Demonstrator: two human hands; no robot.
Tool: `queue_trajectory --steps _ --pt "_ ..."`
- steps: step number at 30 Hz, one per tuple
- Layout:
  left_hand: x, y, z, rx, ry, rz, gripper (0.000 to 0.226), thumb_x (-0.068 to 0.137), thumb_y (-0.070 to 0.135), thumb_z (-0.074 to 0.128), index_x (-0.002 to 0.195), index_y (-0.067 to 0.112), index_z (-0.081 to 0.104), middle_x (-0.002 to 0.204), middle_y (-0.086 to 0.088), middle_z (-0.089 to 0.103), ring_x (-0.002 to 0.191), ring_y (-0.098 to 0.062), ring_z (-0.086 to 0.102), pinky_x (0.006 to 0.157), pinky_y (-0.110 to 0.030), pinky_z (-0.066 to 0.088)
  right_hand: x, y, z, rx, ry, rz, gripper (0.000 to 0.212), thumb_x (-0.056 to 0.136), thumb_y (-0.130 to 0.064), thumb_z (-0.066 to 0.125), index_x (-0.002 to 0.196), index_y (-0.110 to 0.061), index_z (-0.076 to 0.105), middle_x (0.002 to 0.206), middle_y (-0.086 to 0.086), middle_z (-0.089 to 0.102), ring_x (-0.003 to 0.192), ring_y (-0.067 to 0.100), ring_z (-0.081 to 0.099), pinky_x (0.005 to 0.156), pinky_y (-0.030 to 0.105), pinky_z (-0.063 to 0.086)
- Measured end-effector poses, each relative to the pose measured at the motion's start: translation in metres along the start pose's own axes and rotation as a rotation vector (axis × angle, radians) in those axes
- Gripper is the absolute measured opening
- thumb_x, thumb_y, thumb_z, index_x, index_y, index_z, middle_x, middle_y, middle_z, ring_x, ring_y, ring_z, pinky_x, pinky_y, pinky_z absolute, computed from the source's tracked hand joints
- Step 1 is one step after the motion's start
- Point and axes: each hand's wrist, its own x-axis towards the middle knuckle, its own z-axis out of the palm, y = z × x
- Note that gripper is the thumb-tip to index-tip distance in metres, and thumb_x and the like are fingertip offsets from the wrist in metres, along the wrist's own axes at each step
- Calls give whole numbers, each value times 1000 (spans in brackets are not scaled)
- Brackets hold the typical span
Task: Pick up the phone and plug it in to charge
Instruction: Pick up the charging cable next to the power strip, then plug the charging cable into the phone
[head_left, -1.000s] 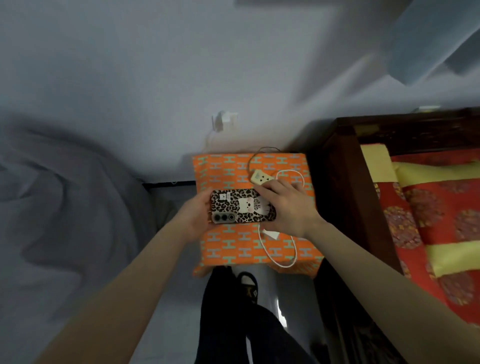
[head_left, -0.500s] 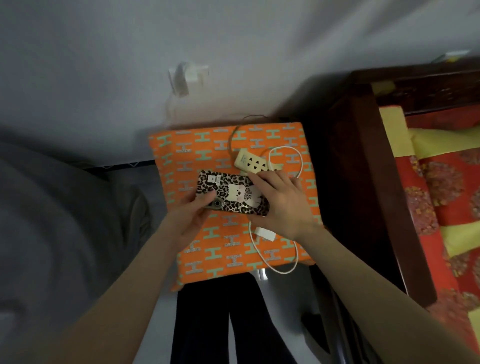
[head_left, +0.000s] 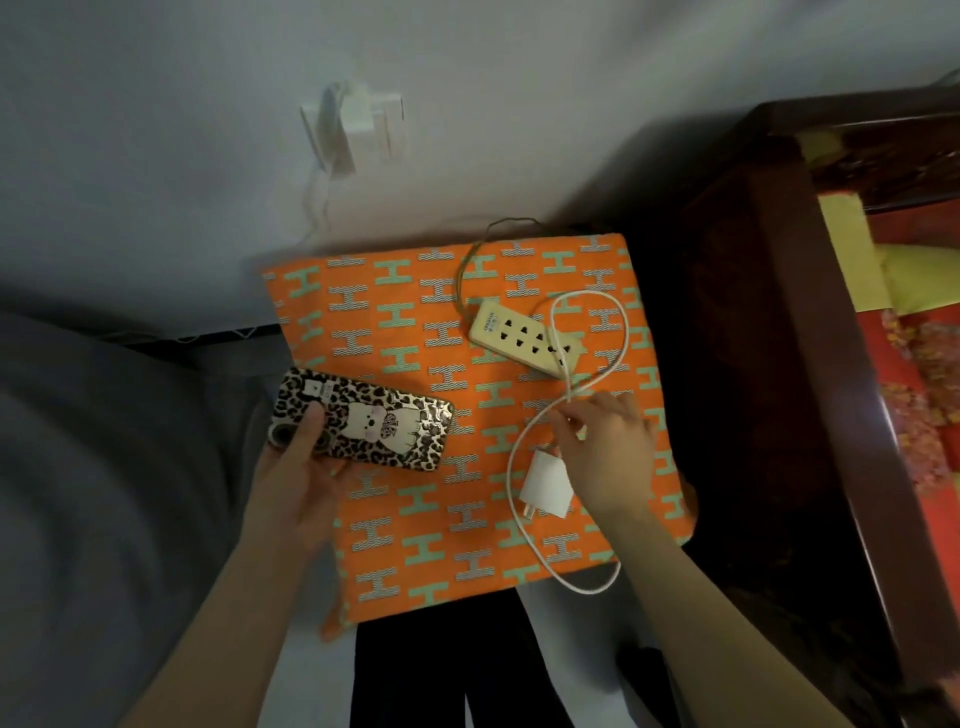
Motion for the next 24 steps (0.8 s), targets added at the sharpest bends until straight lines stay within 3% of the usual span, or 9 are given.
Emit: queue_trajectory --steps 2,5,9,12,15,18,22,24 --pt "1 4 3 -6 18 -2 53 88 20 56 139 15 44 138 -10 56 121 -30 57 88 -56 51 4 -12 11 -147 -91 64 23 86 -34 64 75 -16 74 78 2 68 86 24 54 75 37 35" --pt "1 6 9 -28 27 -20 55 85 19 59 138 16 45 139 -11 56 122 -30 56 98 -58 46 5 -18 22 -129 -146 137 25 86 -38 62 79 -16 73 84 2 69 91 23 55 80 38 36" --pt "3 8 13 -35 1 -24 63 78 20 63 138 15 45 139 -11 55 125 -31 54 104 -59 40 -5 -2 18 -21 -109 312 24 85 -30 60 68 -15 66 67 1 60 74 26 58 78 40 39" --pt "5 6 13 -20 8 -38 54 86 19 58 138 14 45 139 -10 55 123 -30 55 103 -56 42 -10 11 13 88 -147 371 28 86 -33 60 60 -25 56 55 -4 54 56 20 55 63 34 48" --pt "6 3 13 -6 19 -53 56 84 19 60 137 14 45 138 -12 56 122 -31 56 103 -56 42 -12 22 15 171 -153 441 26 86 -27 60 62 -18 58 54 0 60 47 15 54 45 21 37" --pt "6 2 13 -3 38 -66 59 79 19 63 136 15 46 137 -12 56 121 -32 56 102 -58 42 -12 31 18 222 -149 443 19 85 -24 63 71 -12 67 59 -2 64 49 17 59 43 25 44" --pt "6 1 16 -3 35 -64 58 81 19 62 136 15 46 136 -11 57 120 -30 57 95 -53 48 -6 31 18 285 -83 331 11 79 -31 72 82 -21 70 64 -24 56 56 -1 56 44 16 38" --pt "5 1 19 -9 25 -63 60 79 19 63 137 16 46 137 -11 57 121 -30 56 97 -53 47 -3 30 22 218 -142 280 12 77 -31 74 85 -22 73 69 -15 63 61 8 60 48 23 48"
